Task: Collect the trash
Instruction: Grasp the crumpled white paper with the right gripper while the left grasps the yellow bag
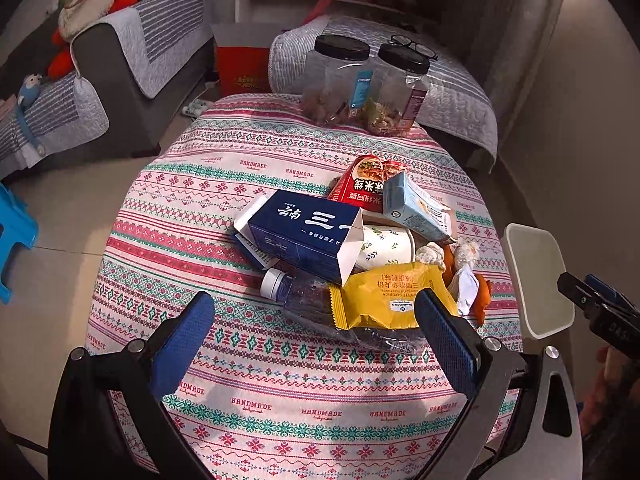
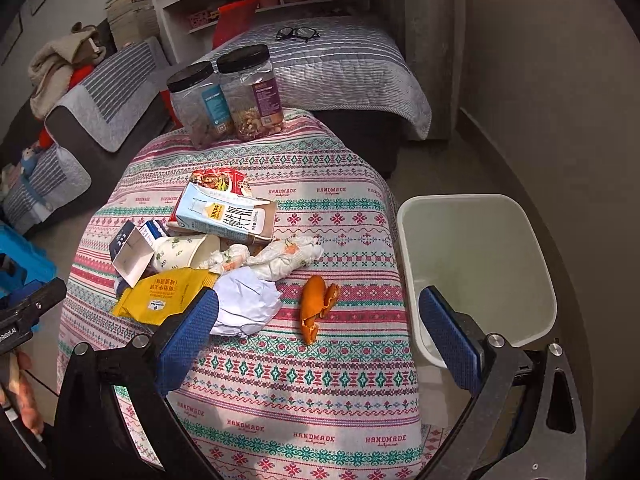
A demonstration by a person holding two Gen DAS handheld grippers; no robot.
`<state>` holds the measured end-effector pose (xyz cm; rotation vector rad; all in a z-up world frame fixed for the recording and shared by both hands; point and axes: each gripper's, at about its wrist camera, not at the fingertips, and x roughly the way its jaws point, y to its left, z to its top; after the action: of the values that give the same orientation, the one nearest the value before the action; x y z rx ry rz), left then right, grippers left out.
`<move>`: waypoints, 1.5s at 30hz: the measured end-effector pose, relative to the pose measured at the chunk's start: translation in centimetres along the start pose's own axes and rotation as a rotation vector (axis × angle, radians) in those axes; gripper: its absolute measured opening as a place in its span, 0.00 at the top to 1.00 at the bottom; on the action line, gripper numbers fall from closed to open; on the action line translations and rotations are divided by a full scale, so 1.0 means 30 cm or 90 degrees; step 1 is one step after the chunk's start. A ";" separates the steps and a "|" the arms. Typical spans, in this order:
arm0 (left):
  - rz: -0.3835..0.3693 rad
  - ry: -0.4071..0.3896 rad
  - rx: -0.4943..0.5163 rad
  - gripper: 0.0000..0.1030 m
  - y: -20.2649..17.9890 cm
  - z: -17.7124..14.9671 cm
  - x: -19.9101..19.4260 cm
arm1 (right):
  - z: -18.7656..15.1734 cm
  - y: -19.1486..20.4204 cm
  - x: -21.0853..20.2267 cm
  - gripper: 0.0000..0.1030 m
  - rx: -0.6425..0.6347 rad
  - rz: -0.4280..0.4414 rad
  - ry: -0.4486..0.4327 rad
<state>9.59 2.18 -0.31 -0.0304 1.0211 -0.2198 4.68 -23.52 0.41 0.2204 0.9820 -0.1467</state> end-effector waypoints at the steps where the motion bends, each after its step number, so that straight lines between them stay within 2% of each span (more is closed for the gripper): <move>1: -0.011 0.009 0.001 0.06 -0.004 0.005 0.024 | 0.022 -0.009 0.037 0.07 0.000 0.014 0.020; 3: -0.032 0.032 0.005 0.06 -0.025 -0.004 0.065 | 0.048 -0.023 0.115 0.07 0.011 0.044 0.058; 6: -0.082 0.058 -0.037 0.07 -0.035 -0.039 0.115 | 0.024 -0.031 0.236 0.09 0.038 0.072 0.127; 8: -0.112 0.080 -0.063 0.22 -0.039 -0.055 0.151 | 0.000 -0.029 0.284 0.12 0.055 0.090 0.160; 11: -0.123 0.096 -0.094 0.33 -0.039 -0.057 0.196 | -0.005 -0.005 0.304 0.14 0.060 0.123 0.170; 15: -0.142 0.094 -0.135 0.40 -0.038 -0.054 0.223 | -0.012 0.032 0.321 0.14 0.057 0.160 0.182; 18: -0.128 0.100 -0.141 0.55 -0.047 -0.051 0.262 | -0.027 0.076 0.343 0.17 0.044 0.185 0.205; 19: -0.127 0.107 -0.154 0.65 -0.039 -0.053 0.275 | -0.029 0.092 0.346 0.18 0.031 0.181 0.204; 22: -0.134 0.096 -0.181 0.86 -0.020 -0.055 0.280 | -0.021 0.098 0.350 0.27 0.037 0.190 0.201; 24: -0.149 0.088 -0.193 0.88 -0.012 -0.050 0.269 | -0.018 0.084 0.362 0.40 0.062 0.219 0.208; 26: -0.161 0.078 -0.194 0.95 -0.012 -0.049 0.256 | -0.021 0.082 0.375 0.48 0.065 0.210 0.216; 31: -0.173 0.056 -0.186 0.97 -0.025 -0.049 0.234 | -0.033 0.093 0.376 0.53 0.053 0.199 0.217; 36: -0.188 0.024 -0.173 1.00 -0.036 -0.043 0.180 | -0.031 0.058 0.349 0.56 0.076 0.209 0.201; 40: -0.199 -0.013 -0.164 1.00 -0.032 -0.038 0.102 | -0.031 0.032 0.306 0.56 0.097 0.249 0.185; 45: -0.230 -0.027 -0.187 1.00 0.001 -0.041 0.057 | -0.040 0.018 0.291 0.53 0.116 0.285 0.190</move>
<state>9.40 1.98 -2.39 -0.4872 0.9943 -0.3933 8.61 -22.91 -7.47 0.6367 1.1908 0.2141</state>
